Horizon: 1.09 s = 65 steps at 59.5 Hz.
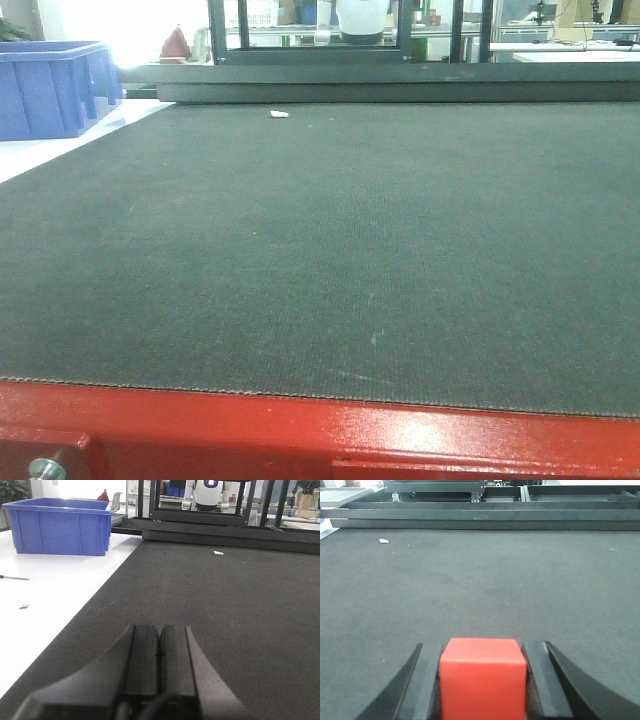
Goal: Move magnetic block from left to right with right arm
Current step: 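Hold the red cube raised in the right gripper, then drive the base away from the table carrying the cube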
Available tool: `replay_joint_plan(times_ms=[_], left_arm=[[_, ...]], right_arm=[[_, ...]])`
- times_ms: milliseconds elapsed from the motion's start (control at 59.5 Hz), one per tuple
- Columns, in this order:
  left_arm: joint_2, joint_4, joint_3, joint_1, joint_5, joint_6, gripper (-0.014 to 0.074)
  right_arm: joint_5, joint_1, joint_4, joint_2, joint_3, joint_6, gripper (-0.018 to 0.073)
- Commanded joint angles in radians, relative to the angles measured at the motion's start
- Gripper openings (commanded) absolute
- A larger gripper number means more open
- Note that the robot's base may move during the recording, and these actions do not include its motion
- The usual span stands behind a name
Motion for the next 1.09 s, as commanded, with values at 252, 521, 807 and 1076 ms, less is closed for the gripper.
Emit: replay_joint_plan(times_ms=[252, 521, 807, 1076], left_arm=[[-0.013, 0.000, 0.010, -0.002, -0.089, -0.004, -0.0116], [-0.013, 0.000, 0.010, -0.002, -0.089, -0.004, -0.0116], [-0.013, 0.000, 0.010, -0.002, -0.089, -0.004, -0.0116], [-0.013, 0.000, 0.010, -0.002, -0.089, -0.004, -0.0116]], right_arm=[[-0.094, -0.001, -0.010, 0.014, -0.024, -0.009, 0.0215], [-0.094, -0.001, -0.010, 0.014, -0.024, -0.009, 0.0215], [-0.094, -0.001, -0.010, 0.014, -0.024, -0.009, 0.0215], [-0.094, -0.001, -0.010, 0.014, -0.024, -0.009, 0.0215]])
